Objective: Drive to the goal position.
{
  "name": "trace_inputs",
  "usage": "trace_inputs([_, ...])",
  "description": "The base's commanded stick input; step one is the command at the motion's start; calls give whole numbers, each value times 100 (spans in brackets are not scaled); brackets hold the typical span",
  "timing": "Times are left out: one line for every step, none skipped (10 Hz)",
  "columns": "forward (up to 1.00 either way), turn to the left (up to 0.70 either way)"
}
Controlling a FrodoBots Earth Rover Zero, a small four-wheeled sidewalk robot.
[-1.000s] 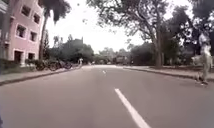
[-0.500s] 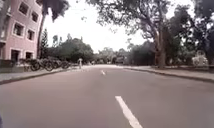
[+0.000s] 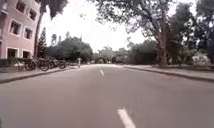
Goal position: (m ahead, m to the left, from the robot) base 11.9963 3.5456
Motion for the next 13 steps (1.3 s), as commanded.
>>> trace_inputs([100,0])
trace_inputs([100,27])
trace_inputs([100,27])
trace_inputs([100,0])
trace_inputs([100,0])
trace_inputs([100,0])
trace_inputs([100,0])
trace_inputs([100,0])
trace_inputs([100,0])
trace_inputs([100,0])
trace_inputs([100,0])
trace_inputs([100,0])
trace_inputs([100,0])
